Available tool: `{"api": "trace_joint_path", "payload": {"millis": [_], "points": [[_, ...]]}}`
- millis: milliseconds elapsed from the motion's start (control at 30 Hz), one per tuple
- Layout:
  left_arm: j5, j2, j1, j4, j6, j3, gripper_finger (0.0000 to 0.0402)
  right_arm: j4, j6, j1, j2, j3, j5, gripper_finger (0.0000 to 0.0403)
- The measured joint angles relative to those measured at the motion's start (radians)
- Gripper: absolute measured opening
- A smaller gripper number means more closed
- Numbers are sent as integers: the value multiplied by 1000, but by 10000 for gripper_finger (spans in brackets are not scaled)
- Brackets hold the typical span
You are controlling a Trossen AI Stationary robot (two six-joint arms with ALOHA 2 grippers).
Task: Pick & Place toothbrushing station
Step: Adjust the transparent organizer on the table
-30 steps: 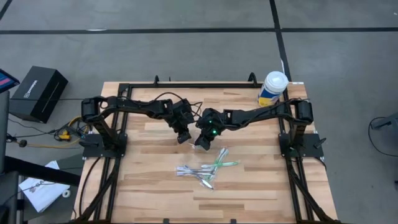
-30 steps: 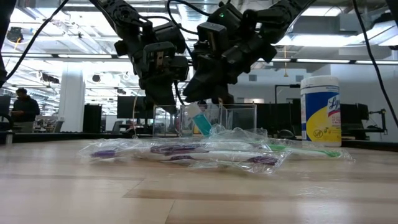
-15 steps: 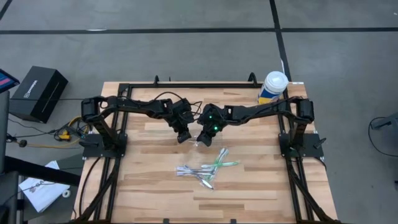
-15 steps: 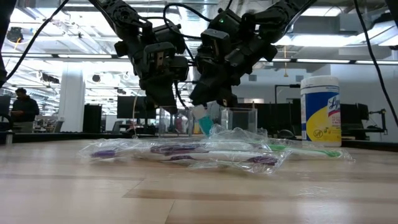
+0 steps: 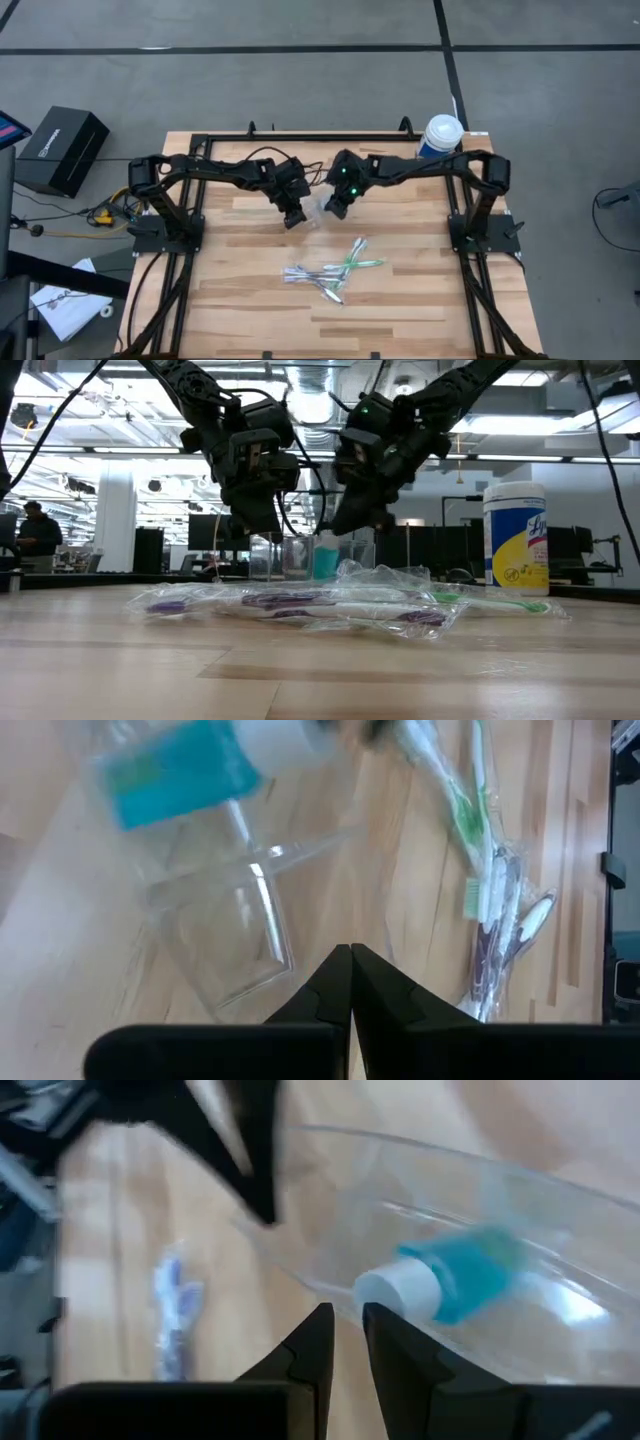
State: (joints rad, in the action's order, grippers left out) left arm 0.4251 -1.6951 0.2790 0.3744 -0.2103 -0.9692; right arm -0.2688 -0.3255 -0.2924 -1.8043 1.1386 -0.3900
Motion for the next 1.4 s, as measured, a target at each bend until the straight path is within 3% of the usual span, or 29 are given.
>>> {"api": "trace_joint_path", "payload": {"millis": [500,967,1400], "points": [[12,-2,-14,-24,-33,2,0,10,64,-140,10,-4,20,59],[4,8,-22,-18,-42,5,0,14,62,-156,31,49,-47,60],[30,55,-21,9,-47,4,0,-72,78,-150,90,51,-27,108]]}}
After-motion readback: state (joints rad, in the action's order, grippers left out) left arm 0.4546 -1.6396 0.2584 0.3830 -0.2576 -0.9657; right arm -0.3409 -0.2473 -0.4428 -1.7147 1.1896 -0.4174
